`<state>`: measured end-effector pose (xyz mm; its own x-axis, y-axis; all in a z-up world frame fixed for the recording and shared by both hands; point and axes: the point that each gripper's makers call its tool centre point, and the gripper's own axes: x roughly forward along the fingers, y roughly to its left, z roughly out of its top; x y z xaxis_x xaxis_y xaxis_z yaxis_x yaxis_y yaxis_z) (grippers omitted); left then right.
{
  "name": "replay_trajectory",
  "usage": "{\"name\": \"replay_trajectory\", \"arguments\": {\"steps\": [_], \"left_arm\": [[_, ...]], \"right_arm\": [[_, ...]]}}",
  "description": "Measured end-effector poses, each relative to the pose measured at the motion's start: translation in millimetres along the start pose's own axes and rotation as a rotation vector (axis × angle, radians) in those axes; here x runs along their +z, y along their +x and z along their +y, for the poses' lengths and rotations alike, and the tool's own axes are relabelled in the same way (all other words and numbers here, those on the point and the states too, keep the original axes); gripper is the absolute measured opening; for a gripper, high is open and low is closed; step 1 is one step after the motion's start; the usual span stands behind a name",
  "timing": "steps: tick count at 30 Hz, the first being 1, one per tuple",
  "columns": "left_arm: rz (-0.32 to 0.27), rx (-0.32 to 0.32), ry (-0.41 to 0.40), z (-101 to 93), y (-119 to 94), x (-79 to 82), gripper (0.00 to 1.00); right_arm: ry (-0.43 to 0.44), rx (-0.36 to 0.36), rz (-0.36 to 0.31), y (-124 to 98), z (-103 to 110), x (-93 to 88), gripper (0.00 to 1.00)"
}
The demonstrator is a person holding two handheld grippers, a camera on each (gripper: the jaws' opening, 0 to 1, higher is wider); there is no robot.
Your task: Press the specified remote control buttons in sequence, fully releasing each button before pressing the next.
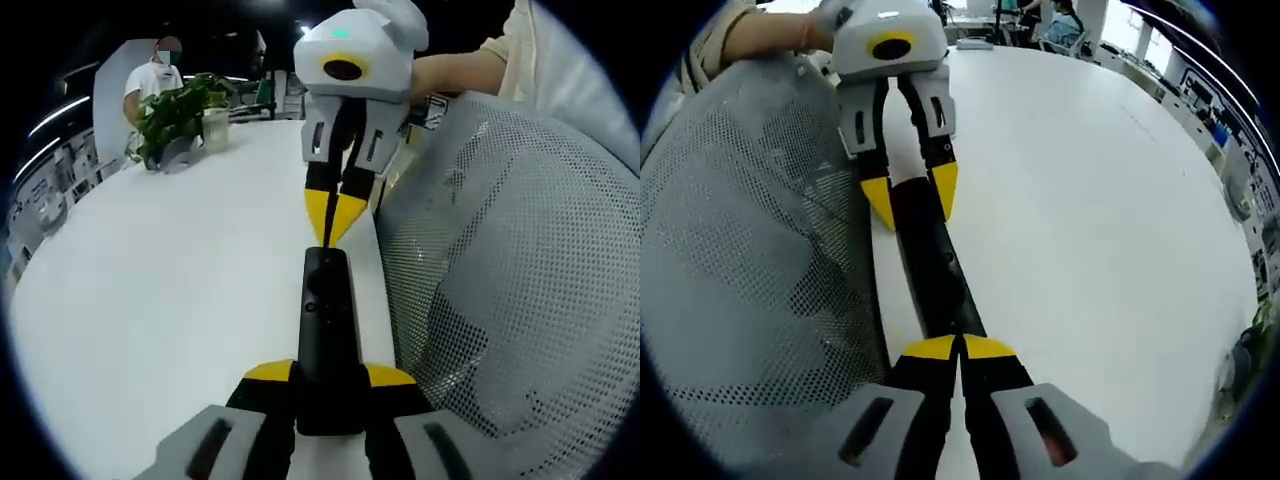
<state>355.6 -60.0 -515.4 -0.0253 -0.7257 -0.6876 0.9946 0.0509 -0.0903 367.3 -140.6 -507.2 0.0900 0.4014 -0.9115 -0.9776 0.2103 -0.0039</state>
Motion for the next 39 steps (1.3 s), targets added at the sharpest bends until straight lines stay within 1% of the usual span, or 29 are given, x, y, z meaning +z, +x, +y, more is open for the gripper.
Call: {"name": "replay_trajectory", "arguments": {"steps": [2,3,4,5,7,11,13,17,19,20,22,24,28,30,32,34,39], "left_arm": [[0.002,-0.001,0.001,0.0,0.0,-0.1,0.25],[0.002,-0.002,0.001,-0.1,0.1,0.0,0.25],[0.002,-0.003,0.000,0.0,0.1,0.2,0.25],[0.002,-0.004,-0.004,0.0,0.1,0.1,0.25],[0.002,-0.004,-0.003,-0.1,0.2,0.2,0.25],[0.007,-0.006,-0.002,-0.2,0.3,0.2,0.25],[0.010,-0.007,0.001,-0.3,0.3,0.2,0.25],[0.014,-0.007,0.001,-0.3,0.3,0.2,0.25],[0.015,-0.008,0.002,-0.4,0.3,0.1,0.25],[0.016,-0.008,0.003,-0.4,0.4,0.1,0.25],[0.017,-0.007,0.005,-0.4,0.4,0.0,0.25],[0.018,-0.007,0.005,-0.5,0.2,0.0,0.25],[0.021,-0.008,0.008,-0.6,0.1,-0.2,0.25],[0.023,-0.008,0.009,-0.5,0.1,-0.4,0.25],[0.025,-0.009,0.011,-0.3,0.2,-0.8,0.25],[0.027,-0.009,0.011,-0.3,0.2,-0.9,0.25],[0.028,-0.009,0.011,-0.3,0.2,-0.8,0.25]], "right_arm": [[-0.012,0.004,0.017,1.7,0.9,-0.9,0.00],[-0.026,0.014,0.038,2.7,2.5,-3.2,0.00],[-0.075,-0.003,0.033,2.9,-0.6,-0.2,0.00],[-0.070,0.006,0.055,2.1,2.0,-2.5,0.00],[-0.079,0.005,0.068,3.5,1.4,-1.4,0.00],[-0.018,0.018,0.099,3.7,-0.4,-2.2,0.00],[0.026,0.017,0.122,3.8,-0.8,-2.8,0.00],[0.034,0.027,0.145,4.3,-1.2,-2.5,0.00],[0.070,0.033,0.164,4.3,-1.2,-3.1,0.00],[0.108,0.027,0.181,4.2,-1.0,-3.8,0.00],[0.134,0.016,0.194,4.8,-1.3,-3.1,0.00],[0.112,0.017,0.195,4.7,-0.9,-3.6,0.00],[0.121,0.013,0.193,4.4,-0.7,-4.1,0.00],[0.081,0.024,0.177,4.1,-0.4,-4.5,0.00],[0.059,0.027,0.175,4.4,-0.3,-4.4,0.00],[0.079,0.014,0.173,4.3,-0.1,-4.0,0.00],[0.062,0.009,0.140,2.9,0.3,-4.5,0.00]]}}
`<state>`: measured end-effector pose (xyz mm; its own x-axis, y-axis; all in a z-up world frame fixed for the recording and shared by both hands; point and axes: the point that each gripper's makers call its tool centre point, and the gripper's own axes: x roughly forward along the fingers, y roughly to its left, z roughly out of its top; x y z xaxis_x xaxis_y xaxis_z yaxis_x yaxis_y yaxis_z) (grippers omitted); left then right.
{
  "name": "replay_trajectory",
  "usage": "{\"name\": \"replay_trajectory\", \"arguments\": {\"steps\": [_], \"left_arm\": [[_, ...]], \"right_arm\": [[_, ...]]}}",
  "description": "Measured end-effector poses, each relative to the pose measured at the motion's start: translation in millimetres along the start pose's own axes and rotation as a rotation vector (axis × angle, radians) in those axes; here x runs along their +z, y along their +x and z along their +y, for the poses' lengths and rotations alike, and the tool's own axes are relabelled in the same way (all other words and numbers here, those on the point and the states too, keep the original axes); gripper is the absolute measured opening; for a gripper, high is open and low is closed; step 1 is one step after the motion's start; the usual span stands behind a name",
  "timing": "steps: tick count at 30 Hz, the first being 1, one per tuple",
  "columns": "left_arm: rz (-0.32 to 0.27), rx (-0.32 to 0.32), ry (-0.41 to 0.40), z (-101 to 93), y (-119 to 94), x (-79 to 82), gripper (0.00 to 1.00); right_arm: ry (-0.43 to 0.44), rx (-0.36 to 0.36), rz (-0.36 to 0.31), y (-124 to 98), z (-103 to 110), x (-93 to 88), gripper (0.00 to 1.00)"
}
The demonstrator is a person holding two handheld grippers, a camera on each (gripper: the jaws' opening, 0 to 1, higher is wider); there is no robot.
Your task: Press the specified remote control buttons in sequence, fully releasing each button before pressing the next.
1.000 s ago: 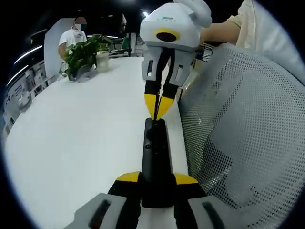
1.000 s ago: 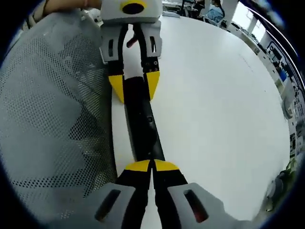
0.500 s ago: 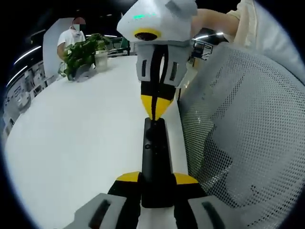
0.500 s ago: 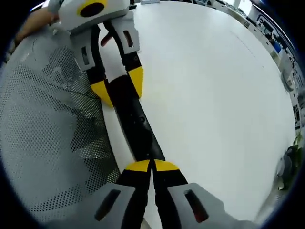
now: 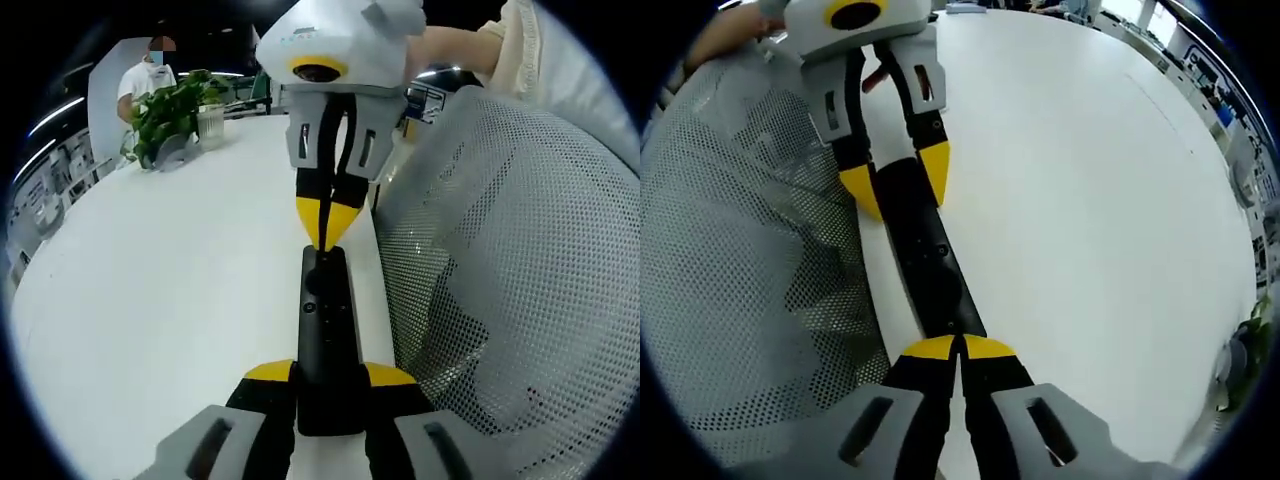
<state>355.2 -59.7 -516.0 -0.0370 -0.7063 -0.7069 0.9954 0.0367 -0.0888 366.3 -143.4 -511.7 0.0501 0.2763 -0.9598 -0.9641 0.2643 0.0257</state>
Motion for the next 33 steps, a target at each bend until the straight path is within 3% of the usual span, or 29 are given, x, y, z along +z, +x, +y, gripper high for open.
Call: {"name": "replay_trajectory", "arguments": {"steps": [4,8,12,22,33], "left_arm": [[0.001,0.000,0.001,-0.1,0,0.3,0.25],[0.003,0.000,0.002,0.0,0,0.2,0.25],[0.005,-0.002,0.003,-0.2,0,0.3,0.25],[0.004,-0.001,0.003,0.1,0,0.4,0.25],[0.005,-0.004,0.001,-0.1,0,0.5,0.25]], "right_arm": [[0.007,-0.005,-0.028,-1,0,1.4,0.00],[0.031,-0.018,-0.104,-10,-1,16.4,0.00],[0.011,0.009,-0.053,-4,4,12.1,0.00],[0.017,0.015,-0.045,3,4,11.6,0.00],[-0.058,0.017,0.004,4,5,11.0,0.00]]}}
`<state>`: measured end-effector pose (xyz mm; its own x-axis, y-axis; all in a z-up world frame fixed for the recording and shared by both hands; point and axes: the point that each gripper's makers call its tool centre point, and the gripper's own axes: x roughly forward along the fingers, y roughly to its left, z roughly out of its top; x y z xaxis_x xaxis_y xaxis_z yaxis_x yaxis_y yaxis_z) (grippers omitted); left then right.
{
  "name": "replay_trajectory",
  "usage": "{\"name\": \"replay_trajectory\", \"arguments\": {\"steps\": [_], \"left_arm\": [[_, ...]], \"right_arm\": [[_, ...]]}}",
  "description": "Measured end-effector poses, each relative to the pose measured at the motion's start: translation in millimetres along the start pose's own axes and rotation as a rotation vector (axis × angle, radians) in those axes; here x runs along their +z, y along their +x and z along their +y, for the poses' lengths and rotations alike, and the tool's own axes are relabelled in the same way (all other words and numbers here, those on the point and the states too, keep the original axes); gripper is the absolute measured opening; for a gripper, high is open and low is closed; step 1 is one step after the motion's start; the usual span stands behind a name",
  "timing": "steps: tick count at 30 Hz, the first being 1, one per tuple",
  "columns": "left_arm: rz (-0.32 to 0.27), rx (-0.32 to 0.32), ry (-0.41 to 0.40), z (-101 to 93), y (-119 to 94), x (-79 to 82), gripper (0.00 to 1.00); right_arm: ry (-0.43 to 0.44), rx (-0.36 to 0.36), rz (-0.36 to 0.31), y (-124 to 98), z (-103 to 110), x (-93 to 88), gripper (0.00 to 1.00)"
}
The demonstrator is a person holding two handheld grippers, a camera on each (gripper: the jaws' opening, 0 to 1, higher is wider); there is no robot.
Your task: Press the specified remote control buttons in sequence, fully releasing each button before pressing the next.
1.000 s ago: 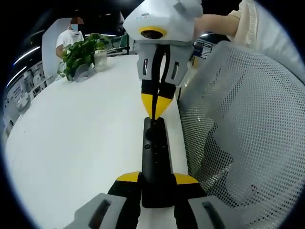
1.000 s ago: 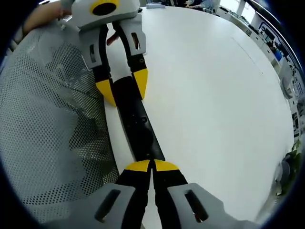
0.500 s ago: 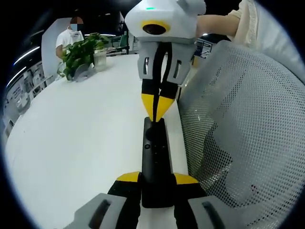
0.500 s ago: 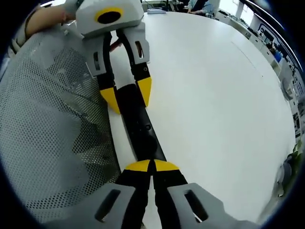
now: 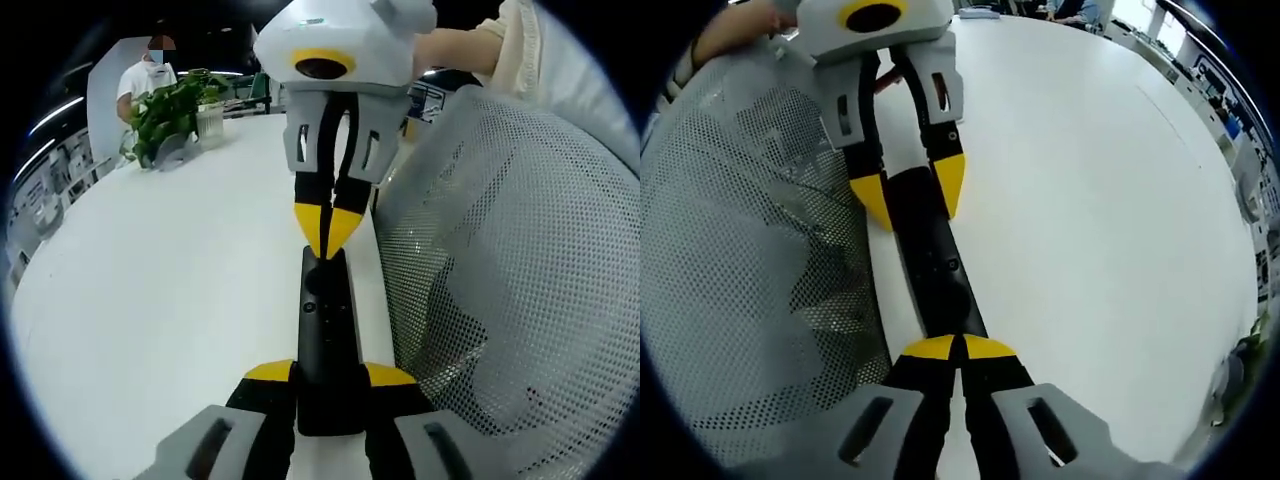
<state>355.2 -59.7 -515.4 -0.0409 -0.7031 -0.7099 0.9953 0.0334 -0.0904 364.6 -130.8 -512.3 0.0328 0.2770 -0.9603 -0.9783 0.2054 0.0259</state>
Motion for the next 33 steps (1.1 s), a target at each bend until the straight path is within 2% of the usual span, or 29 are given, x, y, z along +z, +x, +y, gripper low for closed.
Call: {"name": "replay_trajectory", "arguments": {"steps": [3,8,12,14,15,17,18,20,25,28,30,33], "left_arm": [[0.000,0.000,-0.001,0.1,0,0.0,0.25],[-0.001,0.000,-0.002,0.1,0,0.1,0.25],[-0.002,0.000,-0.003,0.0,0,0.3,0.25],[-0.002,0.000,-0.003,0.0,0,0.4,0.25],[-0.002,-0.001,-0.003,0.0,0,0.4,0.25],[-0.002,-0.001,-0.003,0.0,0,0.3,0.25],[-0.001,0.000,-0.001,0.0,0,0.3,0.25],[-0.002,-0.001,-0.002,0.1,0,0.3,0.25],[-0.003,-0.001,-0.004,0.5,0,-0.4,0.25],[-0.002,-0.002,-0.002,0.8,1,-0.8,0.25],[-0.002,-0.002,-0.002,1.0,1,-1.1,0.25],[-0.002,-0.002,-0.002,1.1,1,-1.2,0.25]], "right_arm": [[-0.018,-0.003,-0.009,-1,0,-0.6,0.00],[0.023,0.017,-0.052,-3,1,0.0,0.00],[0.013,0.021,-0.110,-6,3,11.9,0.00],[-0.004,0.018,-0.103,-4,3,13.3,0.00],[-0.024,0.016,-0.071,-1,2,9.6,0.00],[-0.039,0.019,-0.052,2,3,6.9,0.00],[-0.055,0.022,-0.062,1,2,8.8,0.00],[-0.029,0.019,-0.068,1,2,9.3,0.00],[-0.088,0.014,-0.060,1,4,10.0,0.00],[-0.273,0.009,-0.049,1,6,10.4,0.02],[-0.340,-0.005,-0.041,2,7,10.0,0.02],[-0.270,-0.004,-0.038,2,6,10.5,0.02]]}}
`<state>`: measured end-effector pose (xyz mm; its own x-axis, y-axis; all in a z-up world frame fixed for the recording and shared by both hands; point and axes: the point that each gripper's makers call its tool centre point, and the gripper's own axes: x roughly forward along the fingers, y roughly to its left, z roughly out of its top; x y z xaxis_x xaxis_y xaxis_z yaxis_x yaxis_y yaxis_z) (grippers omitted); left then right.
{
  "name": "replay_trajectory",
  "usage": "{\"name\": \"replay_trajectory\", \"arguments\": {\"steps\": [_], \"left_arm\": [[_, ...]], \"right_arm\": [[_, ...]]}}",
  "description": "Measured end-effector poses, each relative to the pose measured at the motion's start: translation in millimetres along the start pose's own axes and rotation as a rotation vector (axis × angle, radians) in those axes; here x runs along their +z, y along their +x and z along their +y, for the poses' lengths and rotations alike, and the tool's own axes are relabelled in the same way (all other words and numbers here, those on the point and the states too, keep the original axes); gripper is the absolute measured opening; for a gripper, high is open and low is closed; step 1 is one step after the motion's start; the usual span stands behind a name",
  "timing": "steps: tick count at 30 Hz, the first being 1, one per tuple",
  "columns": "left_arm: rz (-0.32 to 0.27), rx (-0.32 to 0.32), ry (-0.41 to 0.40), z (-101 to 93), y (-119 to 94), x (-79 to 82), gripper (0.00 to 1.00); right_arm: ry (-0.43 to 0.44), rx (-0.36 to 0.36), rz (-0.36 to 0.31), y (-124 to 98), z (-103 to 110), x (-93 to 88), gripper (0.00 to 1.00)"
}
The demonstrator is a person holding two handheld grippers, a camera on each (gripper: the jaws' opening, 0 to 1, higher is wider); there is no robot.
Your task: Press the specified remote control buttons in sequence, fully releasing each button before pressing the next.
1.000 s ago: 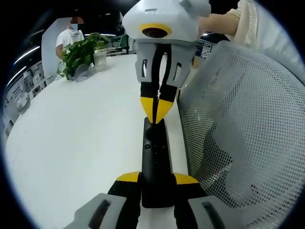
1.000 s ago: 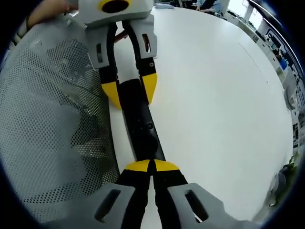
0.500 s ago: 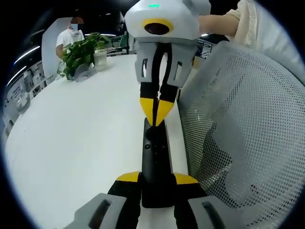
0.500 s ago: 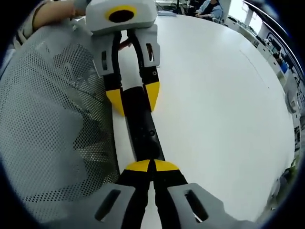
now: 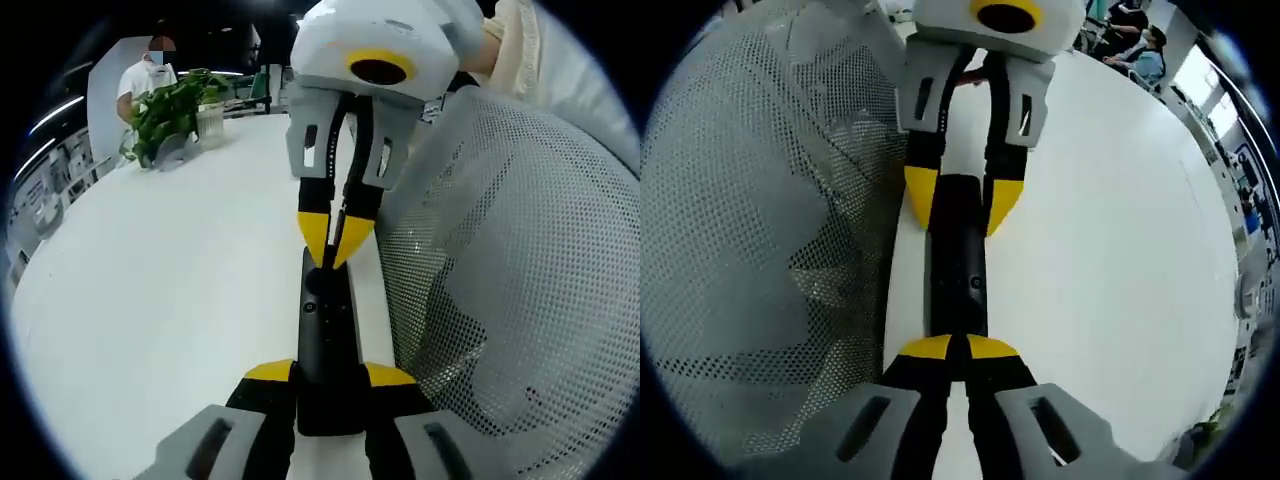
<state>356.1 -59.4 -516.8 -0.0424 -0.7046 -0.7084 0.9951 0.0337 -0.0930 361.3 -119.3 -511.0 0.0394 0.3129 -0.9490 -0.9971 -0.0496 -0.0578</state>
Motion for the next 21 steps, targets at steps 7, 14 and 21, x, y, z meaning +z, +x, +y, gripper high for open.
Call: {"name": "replay_trajectory", "arguments": {"steps": [7,14,21], "left_arm": [[-0.001,-0.001,-0.004,-0.3,-0.1,0.1,0.25],[-0.002,-0.001,-0.004,-0.6,-0.2,0.7,0.25],[-0.002,-0.001,-0.004,-0.7,-0.4,0.8,0.25]], "right_arm": [[-0.006,0.003,0.037,1.1,-0.4,0.9,0.01],[0.010,0.006,0.011,0.7,-0.7,0.4,0.01],[0.097,0.009,-0.065,-1.4,1.7,0.2,0.05]]}}
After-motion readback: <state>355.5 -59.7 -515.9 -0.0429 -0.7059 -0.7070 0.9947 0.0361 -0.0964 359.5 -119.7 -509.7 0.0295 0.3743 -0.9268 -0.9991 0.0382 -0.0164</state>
